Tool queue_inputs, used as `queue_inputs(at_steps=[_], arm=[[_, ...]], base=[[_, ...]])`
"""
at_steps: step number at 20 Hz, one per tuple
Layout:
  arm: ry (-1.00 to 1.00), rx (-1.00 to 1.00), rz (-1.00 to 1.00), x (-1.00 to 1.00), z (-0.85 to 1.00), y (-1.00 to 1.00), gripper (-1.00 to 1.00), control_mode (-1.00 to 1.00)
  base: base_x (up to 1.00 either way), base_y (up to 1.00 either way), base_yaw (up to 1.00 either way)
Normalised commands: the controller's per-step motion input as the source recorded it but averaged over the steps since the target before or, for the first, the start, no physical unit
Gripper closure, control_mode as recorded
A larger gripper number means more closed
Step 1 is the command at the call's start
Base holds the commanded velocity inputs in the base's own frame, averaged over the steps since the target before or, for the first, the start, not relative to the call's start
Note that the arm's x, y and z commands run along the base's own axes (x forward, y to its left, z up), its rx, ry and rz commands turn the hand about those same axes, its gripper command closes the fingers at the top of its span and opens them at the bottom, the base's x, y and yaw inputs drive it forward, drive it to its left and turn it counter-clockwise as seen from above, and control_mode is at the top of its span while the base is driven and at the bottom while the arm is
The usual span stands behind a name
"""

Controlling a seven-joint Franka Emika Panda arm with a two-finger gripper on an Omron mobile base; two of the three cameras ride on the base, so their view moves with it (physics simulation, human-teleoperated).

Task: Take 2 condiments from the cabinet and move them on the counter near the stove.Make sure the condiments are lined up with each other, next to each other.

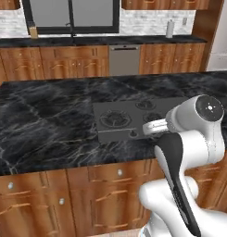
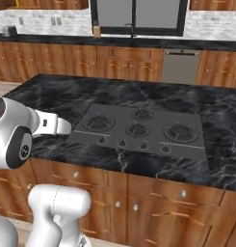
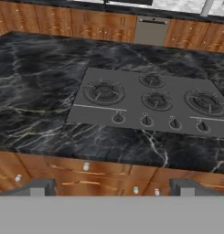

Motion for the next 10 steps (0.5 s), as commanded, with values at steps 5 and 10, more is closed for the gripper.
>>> queue_inputs(at_steps=[5,10], arm=[[0.00,0.00,0.00,0.00,0.00,0.00,-1.00,1.00],[0.00,0.00,0.00,0.00,0.00,0.00,-1.00,1.00]], base=[[-0.72,1.00,0.03],[-0.25,1.00,0.00]])
